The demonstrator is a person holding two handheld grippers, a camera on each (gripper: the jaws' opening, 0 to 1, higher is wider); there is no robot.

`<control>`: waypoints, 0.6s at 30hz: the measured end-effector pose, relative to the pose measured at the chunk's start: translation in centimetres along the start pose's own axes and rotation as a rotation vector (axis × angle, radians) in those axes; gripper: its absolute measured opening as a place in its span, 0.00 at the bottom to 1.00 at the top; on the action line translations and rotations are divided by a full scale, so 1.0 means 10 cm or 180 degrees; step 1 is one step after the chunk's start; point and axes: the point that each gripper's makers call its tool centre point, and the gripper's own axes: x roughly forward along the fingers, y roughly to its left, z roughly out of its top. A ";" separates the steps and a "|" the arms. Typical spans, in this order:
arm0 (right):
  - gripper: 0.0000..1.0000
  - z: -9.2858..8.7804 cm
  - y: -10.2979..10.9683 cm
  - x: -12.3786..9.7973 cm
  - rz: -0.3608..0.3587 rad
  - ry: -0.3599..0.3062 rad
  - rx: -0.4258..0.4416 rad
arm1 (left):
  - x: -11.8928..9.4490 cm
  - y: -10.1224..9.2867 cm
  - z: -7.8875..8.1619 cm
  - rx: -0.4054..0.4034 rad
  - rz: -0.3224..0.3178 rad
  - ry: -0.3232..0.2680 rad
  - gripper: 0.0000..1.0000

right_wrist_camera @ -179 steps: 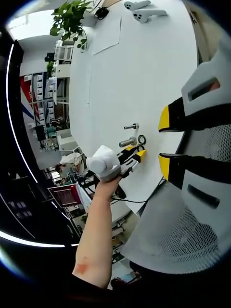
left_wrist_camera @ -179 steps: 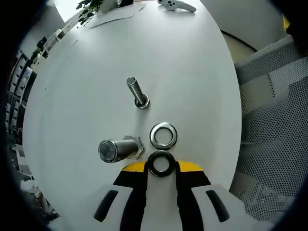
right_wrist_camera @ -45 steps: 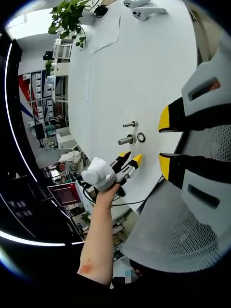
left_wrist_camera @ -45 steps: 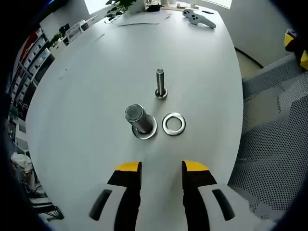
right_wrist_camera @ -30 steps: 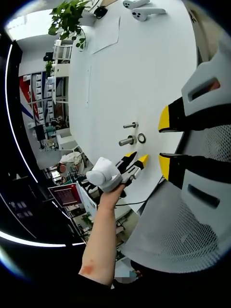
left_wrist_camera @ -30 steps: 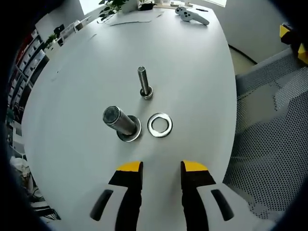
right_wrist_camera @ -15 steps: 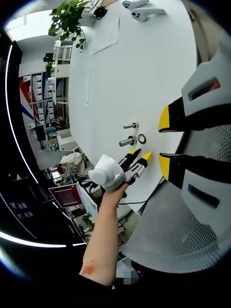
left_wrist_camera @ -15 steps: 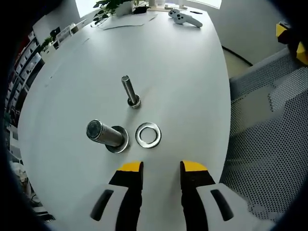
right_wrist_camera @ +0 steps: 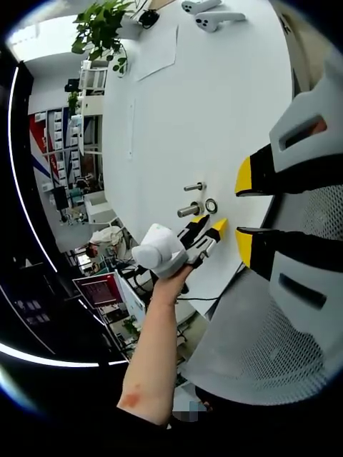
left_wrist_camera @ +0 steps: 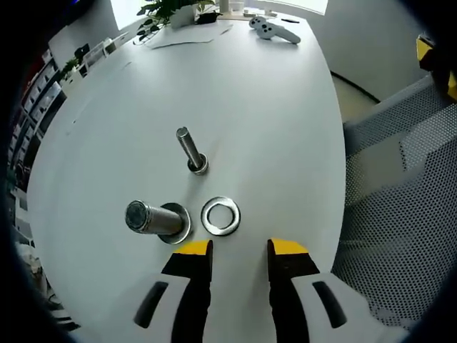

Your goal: Place the washer onto the threaded stud by aligning its center hole with the stud, sliding it down to the base, and recovering from edge contact or off-axis alignment until the washer reaches the visible bottom stop.

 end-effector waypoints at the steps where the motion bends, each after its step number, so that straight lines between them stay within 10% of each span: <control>1: 0.20 0.00 0.00 0.00 0.0001 -0.0001 -0.0001 | 0.00 0.01 0.01 0.0003 0.0010 -0.0005 0.30; 18: 0.20 0.00 0.00 0.00 0.0005 -0.0006 -0.0004 | 0.03 0.07 0.10 0.0037 0.0053 -0.0094 0.31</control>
